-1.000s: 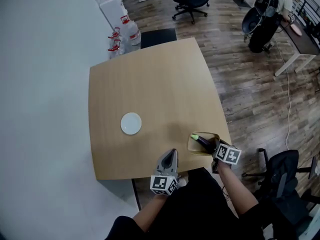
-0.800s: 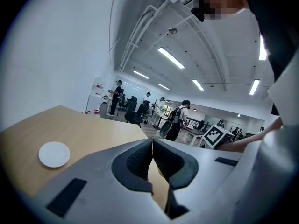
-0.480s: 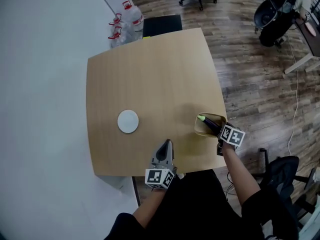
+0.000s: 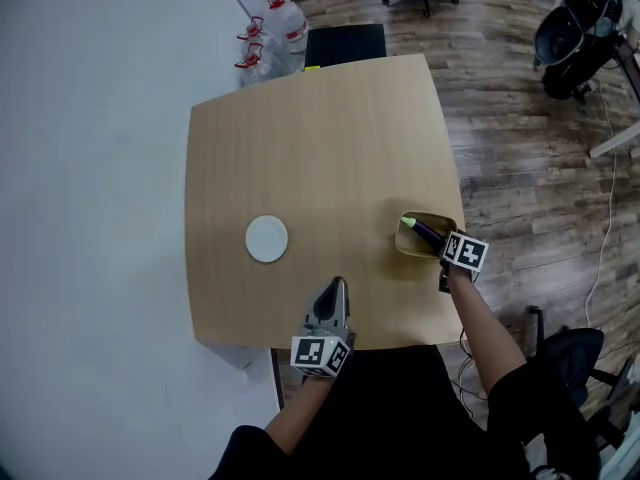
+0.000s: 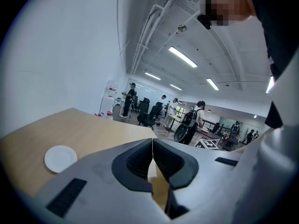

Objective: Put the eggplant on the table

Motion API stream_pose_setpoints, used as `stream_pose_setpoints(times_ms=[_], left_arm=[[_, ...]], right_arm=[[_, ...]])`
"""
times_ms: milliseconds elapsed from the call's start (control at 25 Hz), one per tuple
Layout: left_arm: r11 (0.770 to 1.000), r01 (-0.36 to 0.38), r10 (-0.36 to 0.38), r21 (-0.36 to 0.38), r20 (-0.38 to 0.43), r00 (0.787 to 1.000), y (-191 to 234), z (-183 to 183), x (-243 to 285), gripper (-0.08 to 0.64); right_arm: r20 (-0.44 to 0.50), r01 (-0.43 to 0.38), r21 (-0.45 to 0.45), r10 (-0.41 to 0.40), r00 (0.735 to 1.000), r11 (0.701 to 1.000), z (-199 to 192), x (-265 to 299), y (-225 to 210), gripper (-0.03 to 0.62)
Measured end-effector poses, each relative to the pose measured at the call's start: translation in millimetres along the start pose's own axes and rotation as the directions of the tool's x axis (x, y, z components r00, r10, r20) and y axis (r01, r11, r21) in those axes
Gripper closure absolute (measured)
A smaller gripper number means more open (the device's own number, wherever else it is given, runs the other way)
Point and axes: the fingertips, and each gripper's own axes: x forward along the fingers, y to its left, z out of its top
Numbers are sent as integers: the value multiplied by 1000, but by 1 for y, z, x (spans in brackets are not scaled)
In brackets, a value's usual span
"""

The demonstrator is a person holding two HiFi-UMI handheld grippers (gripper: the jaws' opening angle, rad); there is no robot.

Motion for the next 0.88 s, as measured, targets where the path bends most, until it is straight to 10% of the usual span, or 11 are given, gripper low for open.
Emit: stream_pose_setpoints(times_ms=[880], left_arm=[[999,-34,34,9,0,999,1,7,1,546]], right_arm=[[23,-60,45,59,998,997,25,36,9,457]])
